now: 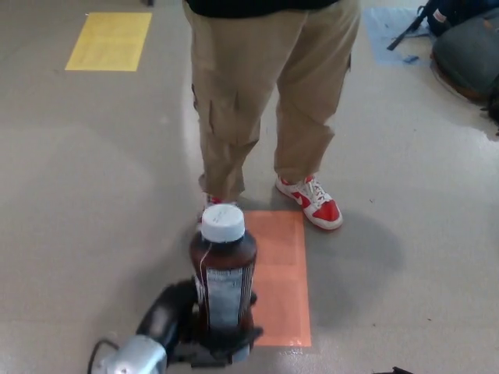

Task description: The robot recieved a bottle of protein shake from a person using its left hand and then shake the protein up and down 2 two times and hand it back to the person

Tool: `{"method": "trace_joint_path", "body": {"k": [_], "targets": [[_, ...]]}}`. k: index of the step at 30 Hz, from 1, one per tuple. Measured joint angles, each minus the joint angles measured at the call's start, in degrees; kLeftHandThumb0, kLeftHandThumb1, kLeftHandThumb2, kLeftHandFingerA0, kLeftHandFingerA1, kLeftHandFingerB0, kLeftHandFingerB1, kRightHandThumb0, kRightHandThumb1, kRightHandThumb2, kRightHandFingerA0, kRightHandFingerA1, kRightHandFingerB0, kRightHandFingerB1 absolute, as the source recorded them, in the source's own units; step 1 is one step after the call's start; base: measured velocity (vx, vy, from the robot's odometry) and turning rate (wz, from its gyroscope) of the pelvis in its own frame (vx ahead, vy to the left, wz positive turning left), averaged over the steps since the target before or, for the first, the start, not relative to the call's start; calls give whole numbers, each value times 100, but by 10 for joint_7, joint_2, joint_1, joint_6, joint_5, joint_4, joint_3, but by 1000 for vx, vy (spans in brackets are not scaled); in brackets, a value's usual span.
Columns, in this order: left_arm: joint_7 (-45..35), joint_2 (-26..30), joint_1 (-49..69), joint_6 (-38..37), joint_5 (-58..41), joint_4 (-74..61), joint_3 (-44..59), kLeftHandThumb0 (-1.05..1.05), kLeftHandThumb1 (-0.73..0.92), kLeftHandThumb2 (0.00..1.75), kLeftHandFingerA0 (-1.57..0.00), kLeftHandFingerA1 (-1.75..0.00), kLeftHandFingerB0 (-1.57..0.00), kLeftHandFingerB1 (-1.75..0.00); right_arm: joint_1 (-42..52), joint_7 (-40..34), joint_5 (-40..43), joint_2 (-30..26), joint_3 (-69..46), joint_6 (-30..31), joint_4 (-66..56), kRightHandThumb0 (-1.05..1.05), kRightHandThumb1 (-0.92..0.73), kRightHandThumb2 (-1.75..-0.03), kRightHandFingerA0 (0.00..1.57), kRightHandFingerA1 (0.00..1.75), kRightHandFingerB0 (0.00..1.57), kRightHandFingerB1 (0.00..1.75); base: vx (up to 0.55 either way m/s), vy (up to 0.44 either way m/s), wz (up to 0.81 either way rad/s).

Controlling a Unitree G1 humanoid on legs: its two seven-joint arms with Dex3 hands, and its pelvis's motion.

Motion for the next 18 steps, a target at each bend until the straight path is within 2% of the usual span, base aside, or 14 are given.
{"method": "trace_joint_path", "body": {"k": [1,3,5,6,7,8,9,12,14,16,18], "targets": [[1,-1,-17,3,0,-20,9,-12,77,74,-107,-126,-89,-104,0,0,0,0,1,0,0,-17,-71,-61,89,48,77,45,0,0,0],[2,-2,-62,11,-7,-55,34,-15,78,69,-110,-125,-85,-105,1,0,0,1,1,0,0,-17,-71,-61,90,48,77,45,0,0,0],[4,-2,-120,17,-18,-87,66,-10,78,73,-112,-121,-88,-102,1,0,0,3,1,0,0,-17,-70,-61,90,48,78,45,0,0,0],[5,-3,-142,21,-24,-100,78,-3,71,83,-114,-121,-90,-103,1,0,0,4,1,0,0,-15,-70,-61,90,48,77,45,0,0,0],[6,-7,-165,25,-30,-116,93,-2,72,81,-109,-125,-88,-102,0,0,0,4,1,0,0,-15,-71,-61,88,48,76,45,0,0,0],[8,-14,-184,30,-37,-134,108,-2,78,77,-97,-131,-80,-107,0,0,-1,4,2,0,0,-14,-72,-62,87,48,75,46,0,0,0],[11,-31,-205,36,-50,-162,127,-6,72,82,-102,-129,-82,-101,-1,0,-1,4,3,0,0,-14,-72,-62,88,48,75,46,0,0,0],[10,-41,-168,25,-49,-126,101,-10,71,84,-101,-130,-83,-101,-5,1,0,6,1,-1,0,-14,-71,-62,89,49,75,46,0,0,0],[10,-42,-122,24,-42,-72,73,-11,75,77,-91,-141,-77,-114,-6,1,0,6,1,-1,0,-18,-72,-62,88,48,75,45,-10,2,4],[10,-41,-95,21,-35,-31,53,-15,74,79,-94,-138,-79,-112,-6,2,0,6,1,-1,0,-17,-71,-61,90,48,76,45,0,0,0],[10,-38,-68,13,-22,25,25,-13,78,75,-92,-135,-79,-100,-7,2,0,5,0,-1,0,-17,-73,-62,89,48,75,46,0,0,0]]}}
